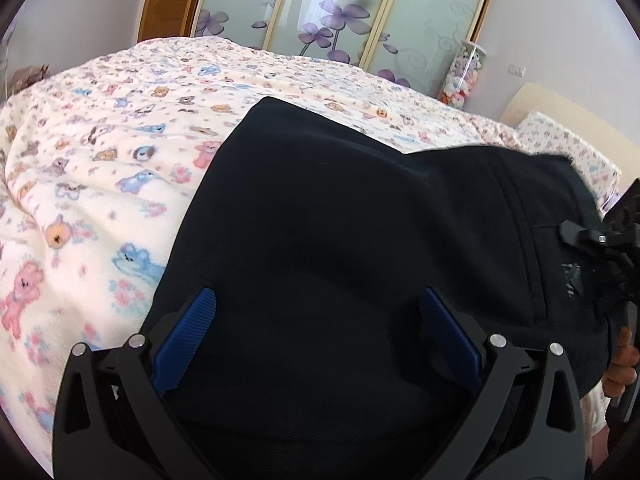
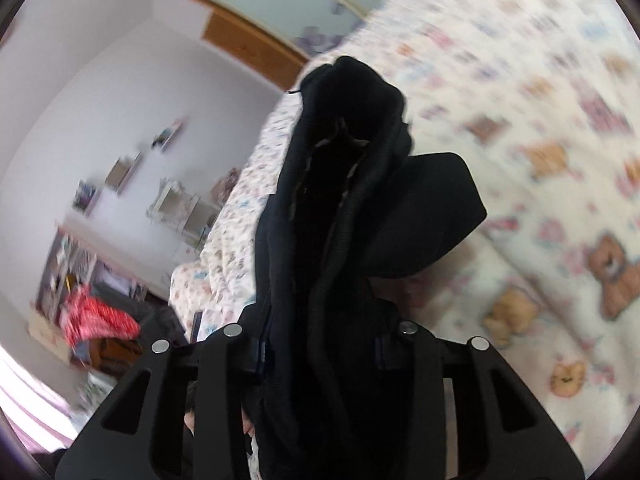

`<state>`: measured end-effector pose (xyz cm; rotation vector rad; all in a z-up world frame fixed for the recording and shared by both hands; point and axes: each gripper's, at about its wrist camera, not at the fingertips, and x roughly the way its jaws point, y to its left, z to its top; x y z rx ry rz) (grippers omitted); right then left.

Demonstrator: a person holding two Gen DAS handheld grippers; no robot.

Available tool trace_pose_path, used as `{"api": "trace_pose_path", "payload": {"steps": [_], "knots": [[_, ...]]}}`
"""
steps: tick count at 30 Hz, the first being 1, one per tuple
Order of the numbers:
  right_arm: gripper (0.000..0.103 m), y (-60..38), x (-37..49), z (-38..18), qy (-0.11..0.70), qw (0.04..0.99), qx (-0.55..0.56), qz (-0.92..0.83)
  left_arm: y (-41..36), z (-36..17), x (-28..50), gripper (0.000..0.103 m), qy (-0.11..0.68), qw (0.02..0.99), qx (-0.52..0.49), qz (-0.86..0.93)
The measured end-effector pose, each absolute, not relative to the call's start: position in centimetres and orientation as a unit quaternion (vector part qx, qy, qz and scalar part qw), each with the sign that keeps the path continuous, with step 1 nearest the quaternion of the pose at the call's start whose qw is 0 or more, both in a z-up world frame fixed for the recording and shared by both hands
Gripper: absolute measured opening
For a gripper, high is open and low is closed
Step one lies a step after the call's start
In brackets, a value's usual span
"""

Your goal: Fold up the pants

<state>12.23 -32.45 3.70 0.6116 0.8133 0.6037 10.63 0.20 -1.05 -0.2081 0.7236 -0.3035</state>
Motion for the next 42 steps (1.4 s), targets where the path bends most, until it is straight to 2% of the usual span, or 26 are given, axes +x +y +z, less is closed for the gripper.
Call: {"api": "trace_pose_path", "payload": {"steps": [3, 8, 10, 13, 16, 19, 21, 29, 31, 33, 36, 42], "knots": [[0.037, -32.3, 12.6, 3.5, 0.398, 0.836, 0.266, 0.270, 1.4, -0.3, 10.6, 0.101, 0.356, 0.910, -0.134, -0.167], [0.037, -33.5, 12.9, 1.7, 0.404, 0.824, 0.299, 0.263, 6.4, 1.8, 14.1, 0.101, 0.400, 0.869, -0.229, -0.178], [0.037, -33.7, 12.8, 1.3, 0.399, 0.822, 0.307, 0.267, 8.1, 2.0, 16.2, 0.099, 0.418, 0.860, -0.243, -0.162], [0.037, -34.1, 12.9, 0.6, 0.397, 0.818, 0.318, 0.270, 9.1, 0.7, 20.0, 0.088, 0.477, 0.824, -0.257, -0.165], [0.037, -34.8, 13.1, -0.3, 0.397, 0.811, 0.336, 0.269, 8.6, -1.0, 22.8, 0.088, 0.522, 0.788, -0.265, -0.191], [0.038, -35.2, 13.1, -1.0, 0.393, 0.805, 0.350, 0.273, 8.5, -0.8, 24.1, 0.087, 0.521, 0.779, -0.273, -0.216], [0.038, -35.4, 13.0, -1.4, 0.390, 0.803, 0.357, 0.275, 8.2, -1.1, 24.6, 0.062, 0.521, 0.762, -0.293, -0.248], [0.039, -35.9, 13.0, -2.3, 0.382, 0.799, 0.373, 0.277, 4.2, 0.5, 23.6, 0.057, 0.507, 0.799, -0.198, -0.257], [0.039, -35.8, 12.9, -2.2, 0.380, 0.802, 0.370, 0.274, 3.7, 0.6, 23.4, 0.050, 0.504, 0.805, -0.189, -0.249], [0.038, -35.6, 12.8, -1.8, 0.377, 0.808, 0.364, 0.269, 3.9, 0.8, 23.3, 0.032, 0.502, 0.809, -0.188, -0.241], [0.038, -35.4, 12.5, -1.4, 0.373, 0.813, 0.361, 0.265, 4.1, 1.4, 22.8, 0.017, 0.496, 0.818, -0.183, -0.227], [0.037, -35.4, 12.6, -0.4, 0.362, 0.814, 0.364, 0.270, 1.8, 3.9, 20.5, 0.011, 0.459, 0.861, -0.101, -0.195]]}}
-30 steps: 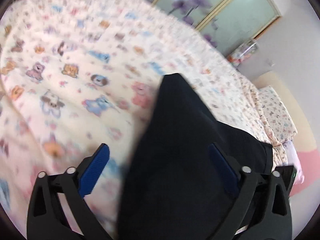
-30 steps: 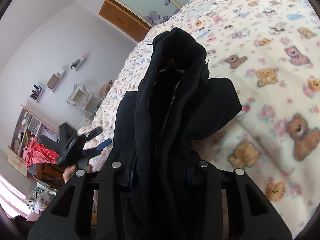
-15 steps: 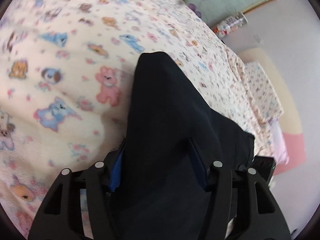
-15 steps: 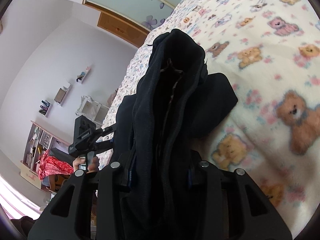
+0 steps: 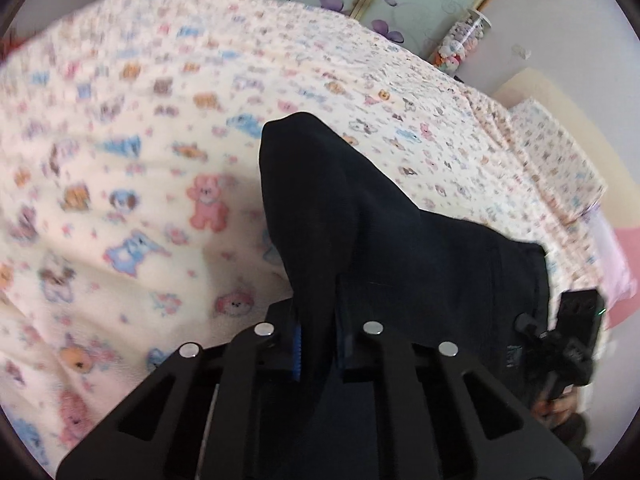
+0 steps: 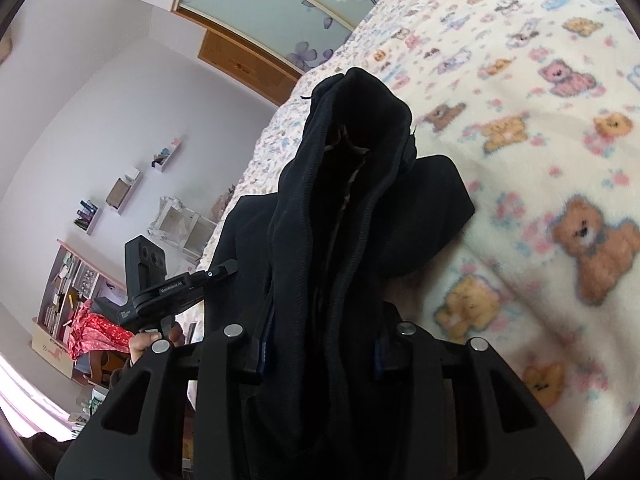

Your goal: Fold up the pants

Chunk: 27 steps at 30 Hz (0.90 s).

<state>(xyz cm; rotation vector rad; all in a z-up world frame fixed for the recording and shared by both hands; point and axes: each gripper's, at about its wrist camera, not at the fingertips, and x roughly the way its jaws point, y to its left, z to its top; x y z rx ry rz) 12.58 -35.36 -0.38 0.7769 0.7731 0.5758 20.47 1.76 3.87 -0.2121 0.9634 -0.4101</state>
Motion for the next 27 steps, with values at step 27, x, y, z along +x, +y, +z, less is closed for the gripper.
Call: {"api": "trace_pose_path", "payload": {"steps": [27], "knots": [[0.034, -43.9, 17.2, 3.1, 0.303, 0.848, 0.393, 0.186, -10.5, 8.3, 22.8, 0.010, 0.359, 0.913, -0.035, -0.192]]}}
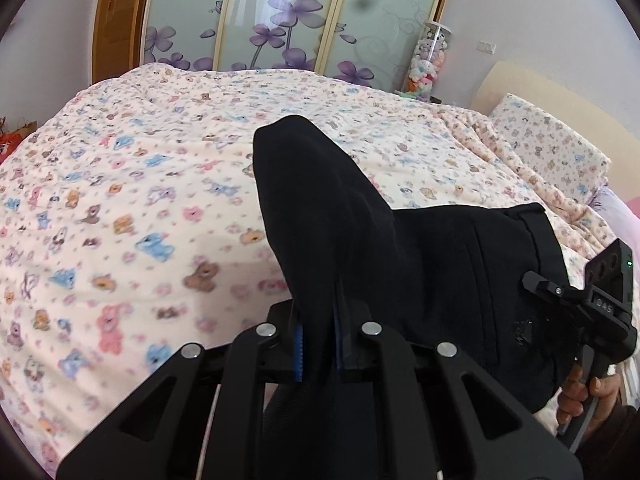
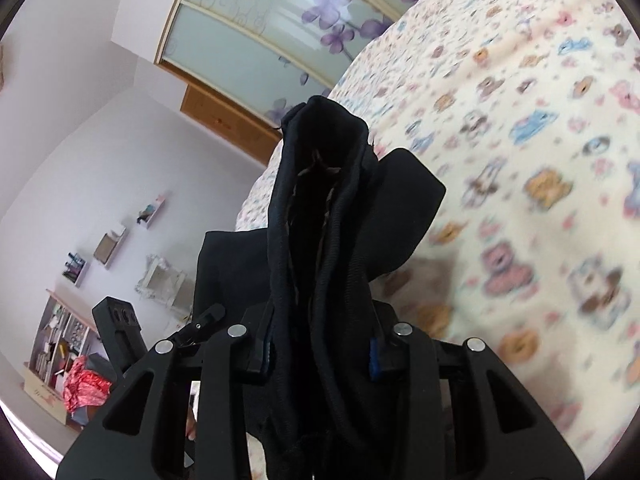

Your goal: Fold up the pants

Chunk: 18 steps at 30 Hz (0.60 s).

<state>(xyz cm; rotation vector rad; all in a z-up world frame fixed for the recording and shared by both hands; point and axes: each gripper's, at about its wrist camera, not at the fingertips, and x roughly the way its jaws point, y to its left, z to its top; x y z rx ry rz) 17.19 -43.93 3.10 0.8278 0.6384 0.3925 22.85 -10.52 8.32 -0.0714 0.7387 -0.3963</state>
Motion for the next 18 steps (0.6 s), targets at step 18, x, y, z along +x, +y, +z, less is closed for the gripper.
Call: {"api": "trace_pose_path", "payload": {"steps": [18], "knots": [[0.056, -45.4, 16.7, -2.0, 0.342, 0.848, 0.394, 0.093, -10.1, 3.0, 24.8, 0.040, 0.388, 0.915, -0.030, -0.111]]}}
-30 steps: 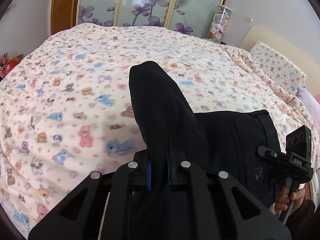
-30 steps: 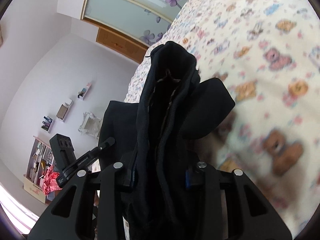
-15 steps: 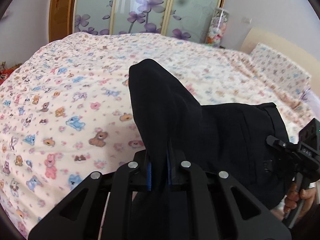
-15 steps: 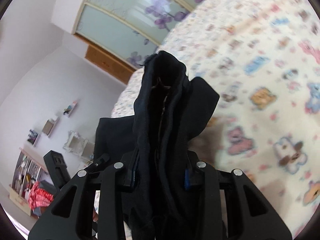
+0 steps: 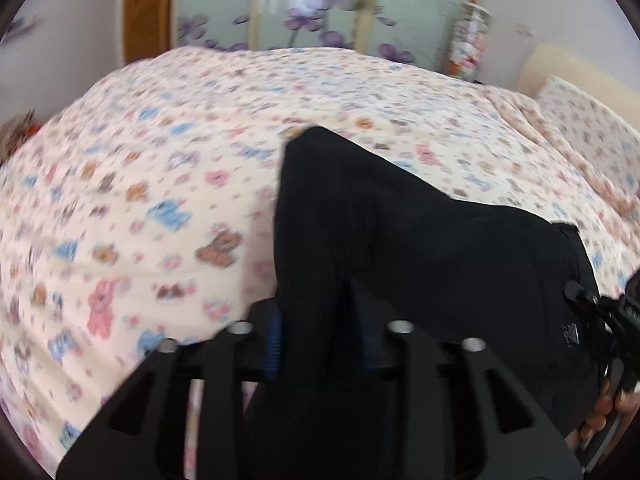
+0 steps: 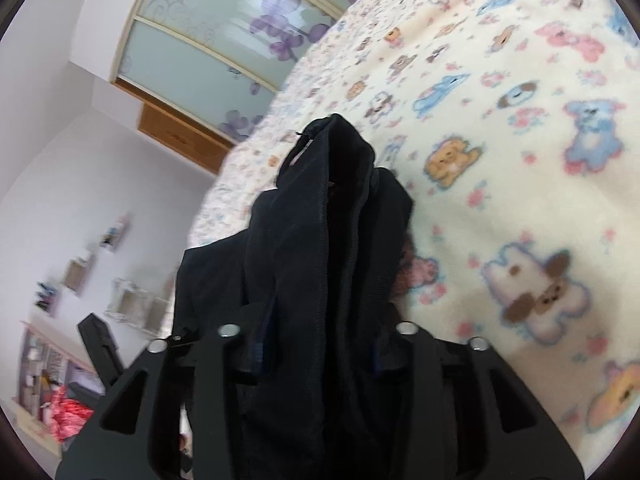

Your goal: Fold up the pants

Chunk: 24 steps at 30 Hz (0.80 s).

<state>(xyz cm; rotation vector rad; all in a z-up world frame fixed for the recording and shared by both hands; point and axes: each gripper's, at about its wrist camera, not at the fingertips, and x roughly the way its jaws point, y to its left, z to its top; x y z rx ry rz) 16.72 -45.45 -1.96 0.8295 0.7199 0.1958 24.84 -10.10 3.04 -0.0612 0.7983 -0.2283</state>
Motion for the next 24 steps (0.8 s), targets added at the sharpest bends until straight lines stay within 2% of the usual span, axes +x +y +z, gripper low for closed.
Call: {"api": "trace_pose_path", "payload": {"steps": [1, 2, 3, 5, 7, 10, 12, 15, 19, 22, 24], "knots": [[0.061, -45.2, 16.4, -1.5, 0.347, 0.855, 0.378, 0.074, -9.5, 2.9, 24.7, 0.044, 0.388, 0.915, -0.040, -0.104], [0.068, -45.4, 15.9, -1.2, 0.348, 0.862, 0.365, 0.059, -8.6, 2.7, 24.4, 0.056, 0.389, 0.915, -0.053, -0.090], [0.070, -45.5, 15.4, -0.9, 0.346, 0.867, 0.355, 0.046, -7.7, 2.6, 24.2, 0.070, 0.387, 0.917, -0.062, -0.077], [0.074, -46.0, 13.7, 0.3, 0.328, 0.882, 0.338, 0.006, -5.6, 2.7, 23.1, 0.081, 0.373, 0.923, -0.082, -0.046], [0.074, -46.5, 11.7, 1.9, 0.281, 0.903, 0.323, -0.037, -3.9, 3.2, 22.1, 0.085, 0.358, 0.928, -0.097, -0.025], [0.074, -45.5, 10.0, 4.3, 0.231, 0.921, 0.314, 0.003, -2.7, 4.9, 19.8, 0.086, 0.319, 0.937, -0.137, -0.041], [0.074, -43.6, 10.4, 5.4, 0.238, 0.920, 0.305, 0.062, -3.7, 6.3, 18.2, 0.087, 0.289, 0.937, -0.156, -0.120], [0.080, -41.4, 11.7, 6.2, 0.258, 0.916, 0.286, 0.111, -7.0, 7.2, 18.1, 0.099, 0.299, 0.921, -0.140, -0.205], [0.081, -40.9, 12.8, 5.2, 0.284, 0.899, 0.309, 0.123, -9.5, 6.3, 19.3, 0.099, 0.324, 0.913, -0.121, -0.217], [0.085, -41.0, 14.0, 2.8, 0.343, 0.880, 0.315, 0.094, -9.5, 3.2, 21.6, 0.098, 0.391, 0.892, -0.130, -0.186], [0.084, -40.7, 15.0, 1.6, 0.354, 0.886, 0.285, 0.090, -9.3, 0.9, 22.4, 0.088, 0.420, 0.881, -0.125, -0.177]]}}
